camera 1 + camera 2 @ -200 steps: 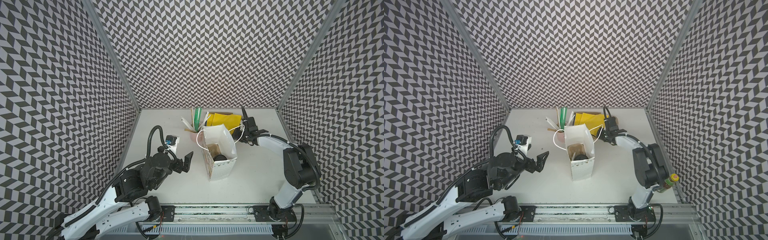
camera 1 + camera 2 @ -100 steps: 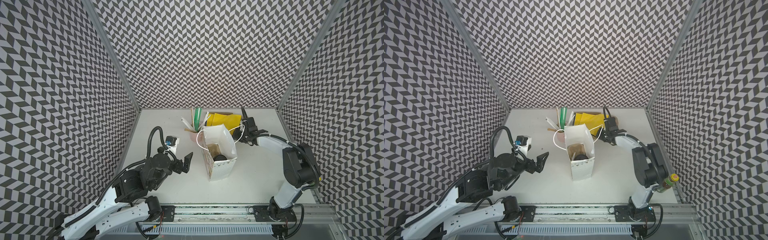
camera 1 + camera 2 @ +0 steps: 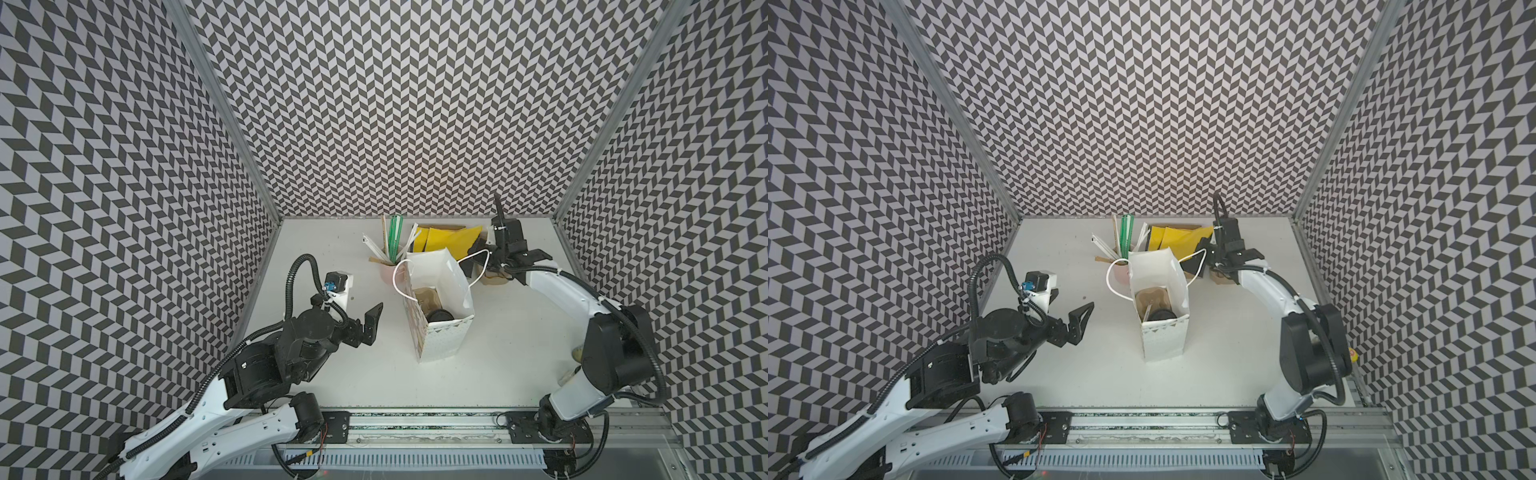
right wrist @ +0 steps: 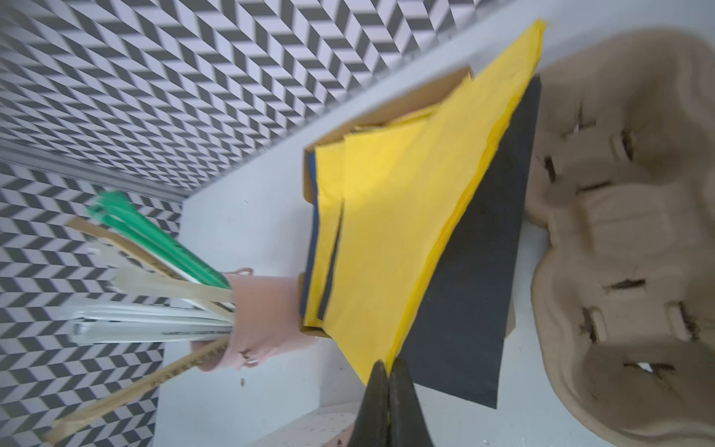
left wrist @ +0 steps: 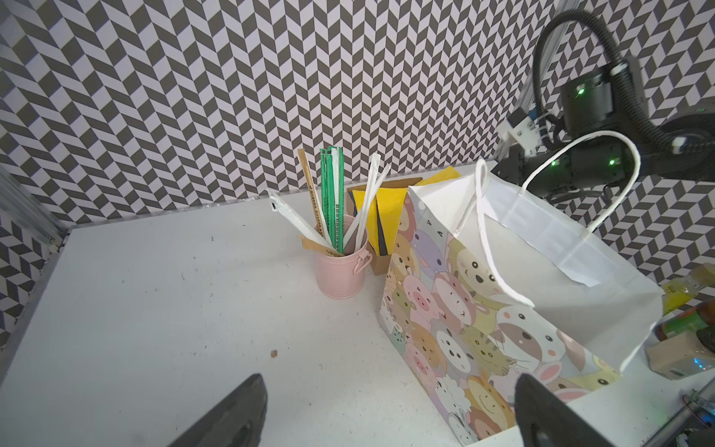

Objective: Pack the takeout coffee
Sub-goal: 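Lift the yellow napkin and carry it above the bag with the right gripper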

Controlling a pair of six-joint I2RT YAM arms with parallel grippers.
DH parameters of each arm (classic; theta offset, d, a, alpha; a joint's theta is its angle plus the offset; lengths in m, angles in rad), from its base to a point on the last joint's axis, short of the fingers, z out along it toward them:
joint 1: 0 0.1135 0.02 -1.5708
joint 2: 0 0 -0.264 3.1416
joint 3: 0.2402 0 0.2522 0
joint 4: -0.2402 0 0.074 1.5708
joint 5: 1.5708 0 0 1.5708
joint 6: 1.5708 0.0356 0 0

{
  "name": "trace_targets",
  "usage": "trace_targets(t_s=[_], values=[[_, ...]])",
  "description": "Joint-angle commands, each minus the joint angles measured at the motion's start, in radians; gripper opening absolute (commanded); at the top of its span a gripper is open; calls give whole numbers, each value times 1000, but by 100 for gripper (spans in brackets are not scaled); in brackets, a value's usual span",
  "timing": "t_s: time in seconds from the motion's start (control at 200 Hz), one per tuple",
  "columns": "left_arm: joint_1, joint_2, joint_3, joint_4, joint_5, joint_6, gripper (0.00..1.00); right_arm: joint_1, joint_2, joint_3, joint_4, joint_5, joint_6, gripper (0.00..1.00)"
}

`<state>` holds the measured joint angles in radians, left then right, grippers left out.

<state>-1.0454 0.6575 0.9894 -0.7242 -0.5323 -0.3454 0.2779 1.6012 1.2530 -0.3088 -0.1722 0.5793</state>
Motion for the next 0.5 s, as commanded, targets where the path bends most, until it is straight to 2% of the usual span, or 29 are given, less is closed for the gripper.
trace_targets(t_s=[0.0,0.26,0.496], values=[[4,-8,-9,34,-31,-7,100,-5,-55,35,-9,18,-31,0],[4,-38,-46,104,-82,17,100,-5,-141,124,9,9,-60,0],[5,-89,-101,204,-134,64,100,-5,-199,259,-30,71,-79,0]])
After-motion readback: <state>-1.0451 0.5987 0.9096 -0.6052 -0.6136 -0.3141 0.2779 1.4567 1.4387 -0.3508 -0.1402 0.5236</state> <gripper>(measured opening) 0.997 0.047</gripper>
